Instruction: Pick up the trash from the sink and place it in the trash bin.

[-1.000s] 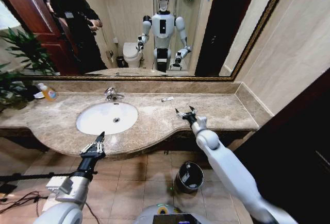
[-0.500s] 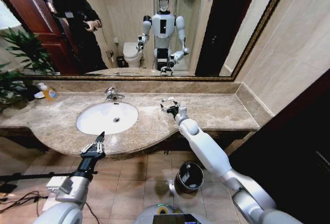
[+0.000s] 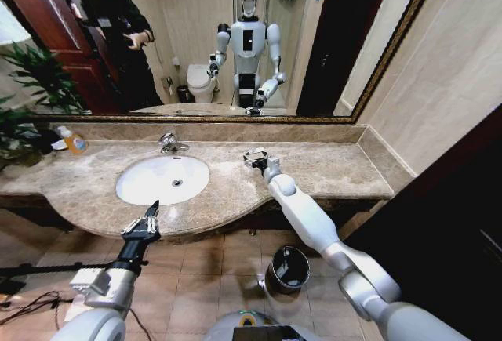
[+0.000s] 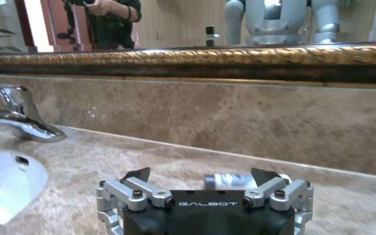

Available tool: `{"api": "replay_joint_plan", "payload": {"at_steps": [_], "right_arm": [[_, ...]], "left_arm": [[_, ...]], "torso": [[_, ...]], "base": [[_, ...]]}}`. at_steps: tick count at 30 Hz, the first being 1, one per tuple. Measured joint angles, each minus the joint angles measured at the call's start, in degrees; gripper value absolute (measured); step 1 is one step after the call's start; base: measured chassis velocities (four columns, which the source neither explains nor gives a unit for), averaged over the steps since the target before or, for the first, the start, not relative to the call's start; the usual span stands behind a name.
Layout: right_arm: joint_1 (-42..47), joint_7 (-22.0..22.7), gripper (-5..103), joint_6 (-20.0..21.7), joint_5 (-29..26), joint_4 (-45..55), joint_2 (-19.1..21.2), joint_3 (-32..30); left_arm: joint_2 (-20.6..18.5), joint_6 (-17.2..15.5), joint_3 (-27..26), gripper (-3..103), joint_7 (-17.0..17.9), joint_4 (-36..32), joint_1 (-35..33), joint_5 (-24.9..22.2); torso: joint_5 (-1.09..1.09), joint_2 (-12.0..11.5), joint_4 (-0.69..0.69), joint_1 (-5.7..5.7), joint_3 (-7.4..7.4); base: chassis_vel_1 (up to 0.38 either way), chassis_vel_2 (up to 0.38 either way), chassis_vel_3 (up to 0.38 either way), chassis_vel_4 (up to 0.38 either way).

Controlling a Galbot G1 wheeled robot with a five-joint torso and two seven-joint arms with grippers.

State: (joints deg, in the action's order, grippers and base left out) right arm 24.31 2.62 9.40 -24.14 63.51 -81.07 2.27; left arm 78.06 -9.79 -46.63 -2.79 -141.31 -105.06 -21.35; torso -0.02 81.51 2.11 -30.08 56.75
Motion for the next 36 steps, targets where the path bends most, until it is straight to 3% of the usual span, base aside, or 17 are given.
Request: {"api": "replay_joint_plan", "payload": {"at_steps": [10, 22, 36], "right_arm": [[-5.7, -3.3, 100, -2.2, 1.6, -11.3, -6.1, -0.2], [-10.3, -5.9, 100, -3.7, 4.7, -20.2, -9.8, -1.6], [-11.0, -4.0, 100, 6.1, 4.6, -18.7, -9.2, -0.9]], "left_arm": [[0.0, 0.0, 0.0, 0, 0.0, 0.0, 0.0, 0.0], [0.0, 0.0, 0.0, 0, 0.0, 0.0, 0.0, 0.0], [0.0, 0.0, 0.0, 0, 0.0, 0.0, 0.0, 0.0]], "torso": [[0.0, 0.0, 0.0, 0.0, 0.0], [0.01, 0.0, 0.0, 0.0, 0.0], [0.02, 0.0, 0.0, 0.0, 0.0]], "base": [[0.0, 0.0, 0.0, 0.0], [0.0, 0.0, 0.0, 0.0], [0.0, 0.0, 0.0, 0.0]]}}
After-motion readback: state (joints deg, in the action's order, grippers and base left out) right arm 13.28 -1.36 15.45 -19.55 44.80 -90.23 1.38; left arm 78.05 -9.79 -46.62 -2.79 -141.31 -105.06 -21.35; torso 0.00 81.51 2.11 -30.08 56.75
